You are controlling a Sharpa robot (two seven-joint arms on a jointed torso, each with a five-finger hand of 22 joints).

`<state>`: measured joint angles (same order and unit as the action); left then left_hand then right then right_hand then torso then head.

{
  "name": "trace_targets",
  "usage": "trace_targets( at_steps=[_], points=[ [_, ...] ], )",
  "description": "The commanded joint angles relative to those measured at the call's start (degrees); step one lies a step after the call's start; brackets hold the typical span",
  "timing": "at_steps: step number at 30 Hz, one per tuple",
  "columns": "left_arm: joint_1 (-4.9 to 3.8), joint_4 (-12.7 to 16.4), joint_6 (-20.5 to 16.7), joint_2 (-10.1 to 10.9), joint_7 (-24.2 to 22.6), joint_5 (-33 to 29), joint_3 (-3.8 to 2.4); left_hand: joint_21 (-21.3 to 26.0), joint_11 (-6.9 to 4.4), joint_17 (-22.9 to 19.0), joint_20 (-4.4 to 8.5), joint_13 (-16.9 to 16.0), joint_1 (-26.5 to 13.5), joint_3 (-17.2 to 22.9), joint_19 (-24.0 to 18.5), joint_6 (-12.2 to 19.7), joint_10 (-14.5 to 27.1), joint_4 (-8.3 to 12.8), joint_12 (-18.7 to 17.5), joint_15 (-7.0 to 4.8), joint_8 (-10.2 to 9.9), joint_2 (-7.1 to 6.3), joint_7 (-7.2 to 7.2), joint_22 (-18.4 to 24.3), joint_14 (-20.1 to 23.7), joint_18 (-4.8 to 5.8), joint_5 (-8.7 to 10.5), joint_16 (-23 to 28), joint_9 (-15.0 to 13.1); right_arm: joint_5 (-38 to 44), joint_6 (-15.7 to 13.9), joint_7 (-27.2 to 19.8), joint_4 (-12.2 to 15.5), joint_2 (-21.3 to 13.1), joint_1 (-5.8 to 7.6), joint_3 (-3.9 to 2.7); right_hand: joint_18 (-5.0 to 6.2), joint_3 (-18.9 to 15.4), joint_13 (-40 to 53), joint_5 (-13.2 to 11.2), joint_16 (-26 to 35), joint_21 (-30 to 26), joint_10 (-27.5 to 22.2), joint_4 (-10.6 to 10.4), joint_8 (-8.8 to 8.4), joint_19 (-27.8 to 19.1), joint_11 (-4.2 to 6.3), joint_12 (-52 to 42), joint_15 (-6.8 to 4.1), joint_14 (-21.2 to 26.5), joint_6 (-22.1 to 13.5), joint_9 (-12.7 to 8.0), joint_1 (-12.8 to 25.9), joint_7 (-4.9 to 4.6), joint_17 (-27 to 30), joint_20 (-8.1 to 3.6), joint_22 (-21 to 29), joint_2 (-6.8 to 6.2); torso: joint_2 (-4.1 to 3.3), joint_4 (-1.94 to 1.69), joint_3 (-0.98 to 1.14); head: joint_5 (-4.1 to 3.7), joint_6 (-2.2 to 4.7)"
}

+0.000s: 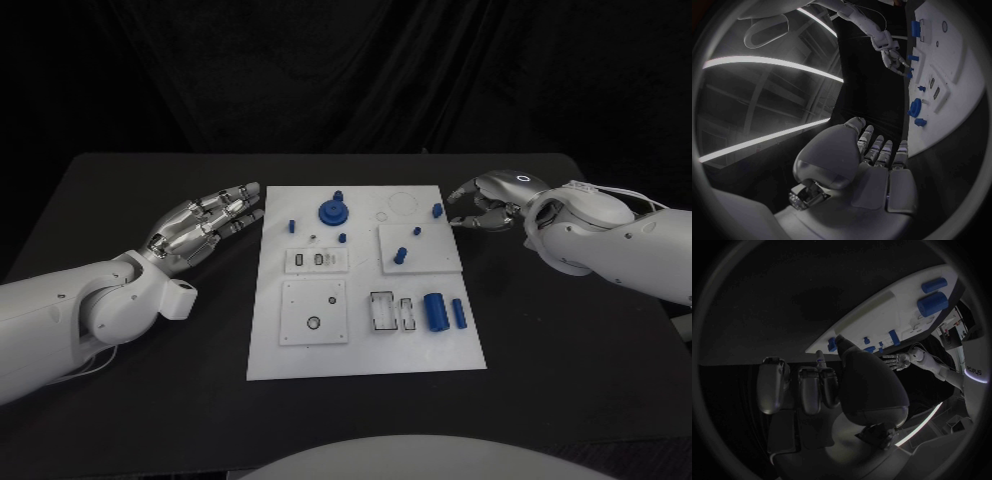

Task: Assemble the parts on the task board

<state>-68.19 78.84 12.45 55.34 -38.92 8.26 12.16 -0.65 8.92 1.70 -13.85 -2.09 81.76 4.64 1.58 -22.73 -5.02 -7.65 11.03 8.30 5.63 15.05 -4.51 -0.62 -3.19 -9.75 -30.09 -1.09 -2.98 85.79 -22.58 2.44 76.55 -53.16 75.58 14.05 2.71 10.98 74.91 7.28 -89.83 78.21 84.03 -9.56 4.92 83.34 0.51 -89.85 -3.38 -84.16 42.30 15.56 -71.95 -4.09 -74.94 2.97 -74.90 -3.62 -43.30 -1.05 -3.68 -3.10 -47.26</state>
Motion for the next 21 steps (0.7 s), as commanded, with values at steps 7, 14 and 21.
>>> trace_targets(
  at_steps=[7, 14, 21],
  points=[
    [0.23, 0.2, 0.8, 0.1, -6.2, -0.1, -0.05, -0.3, 0.42, 0.1, -0.32, 0.0, -0.7, 0.4, 0.0, 0.1, -0.2, 0.0, 0.0, 0.39, -0.1, 0.01, -0.11, -0.1, 0.0, 0.14, 0.10, -0.2, 0.0, -0.1, -1.5, 0.0, -1.7, 1.2, -0.58, -0.09, 0.36, -0.4, 15.1, -0.3, -0.2, -0.8, 6.0, -0.2, -0.29, -0.7, 0.01, -0.1, -0.15, -5.8, -0.2, -0.1, -0.6, -0.25, -15.1, -0.01, -11.0, 0.36, 0.05, 0.00, -0.10, 0.08, -0.11],
    [0.27, 0.0, 0.8, 0.1, -6.2, -0.1, -0.05, -0.3, 0.42, 0.1, -0.33, 0.0, -0.8, 0.5, 0.1, 0.0, -0.2, 0.0, 0.1, 0.41, 0.0, 0.03, -0.10, -0.1, -0.1, 0.14, 0.07, -0.2, -0.1, -0.1, -1.1, 0.1, -2.2, 2.0, -0.64, -0.12, 0.46, -0.5, 15.1, 1.7, -0.2, -1.4, 6.0, -0.3, -0.25, -0.9, -0.18, -0.1, 0.02, -5.8, 0.0, -0.3, -1.3, -0.45, -15.1, 0.12, -10.8, 0.84, 0.08, 0.07, -0.12, 0.18, -0.25],
    [0.37, -0.2, 1.0, -0.1, -6.2, -0.1, -0.05, -0.3, 0.43, 0.1, -0.36, 0.0, -0.8, 0.6, 0.1, -0.1, -0.2, 0.0, 0.1, 0.42, 0.0, 0.04, -0.09, -0.1, -0.1, 0.14, 0.03, -0.2, -0.1, -0.1, -0.5, 0.1, -2.8, 2.9, -0.66, -0.14, 0.51, -0.5, 15.1, 2.0, -0.2, -1.7, 6.0, -0.3, -0.26, -1.1, -0.22, -0.1, 0.04, -5.8, 0.0, -0.4, -1.4, -0.49, -15.1, 0.15, -10.7, 1.00, 0.08, 0.06, -0.15, 0.19, -0.43]
  ],
)
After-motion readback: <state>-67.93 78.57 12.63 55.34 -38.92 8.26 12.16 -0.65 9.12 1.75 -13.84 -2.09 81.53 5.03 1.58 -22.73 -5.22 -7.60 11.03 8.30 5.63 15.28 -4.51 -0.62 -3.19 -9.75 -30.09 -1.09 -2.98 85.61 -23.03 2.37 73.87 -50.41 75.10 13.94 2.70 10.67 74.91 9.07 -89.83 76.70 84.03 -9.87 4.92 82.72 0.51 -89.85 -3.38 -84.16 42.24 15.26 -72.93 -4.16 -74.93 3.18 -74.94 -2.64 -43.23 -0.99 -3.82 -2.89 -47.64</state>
